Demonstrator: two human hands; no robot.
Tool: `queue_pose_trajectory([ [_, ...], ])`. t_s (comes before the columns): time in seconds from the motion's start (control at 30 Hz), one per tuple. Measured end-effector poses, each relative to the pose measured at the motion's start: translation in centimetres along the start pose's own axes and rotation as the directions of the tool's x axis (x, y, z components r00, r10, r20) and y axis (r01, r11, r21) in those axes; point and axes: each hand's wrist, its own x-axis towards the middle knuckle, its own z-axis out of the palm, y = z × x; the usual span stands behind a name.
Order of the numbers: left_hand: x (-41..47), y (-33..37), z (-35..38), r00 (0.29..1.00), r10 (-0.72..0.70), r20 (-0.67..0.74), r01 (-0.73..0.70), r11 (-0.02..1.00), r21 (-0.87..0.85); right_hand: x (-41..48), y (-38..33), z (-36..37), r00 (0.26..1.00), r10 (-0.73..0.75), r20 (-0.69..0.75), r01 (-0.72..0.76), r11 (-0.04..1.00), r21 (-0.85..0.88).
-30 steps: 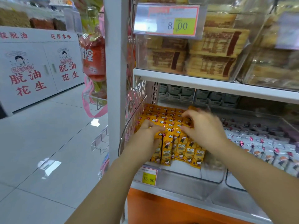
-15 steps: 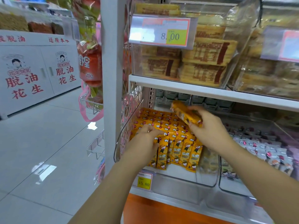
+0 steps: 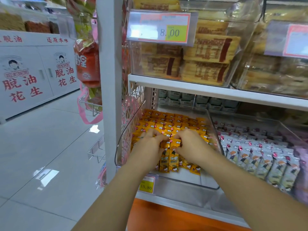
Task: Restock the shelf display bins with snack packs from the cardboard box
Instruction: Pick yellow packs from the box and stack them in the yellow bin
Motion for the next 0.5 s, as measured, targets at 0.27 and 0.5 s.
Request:
queue_pose_trajectory([
  [0.27, -0.4, 0.1, -0.5, 0.999, 0.023, -0.031, -0.023, 1.000, -0.006, -0.7, 0.5, -0.1, 0.998, 0.024, -0.060, -0.021, 0.999, 0.045],
  [0.5, -3.7, 2.3, 0.3, 0.935, 0.181, -0.304, -0.227, 0.966, -0.122, -5.6, 1.2, -2.4, 0.967, -0.109, -0.230, 0.113, 0.994, 0.006],
])
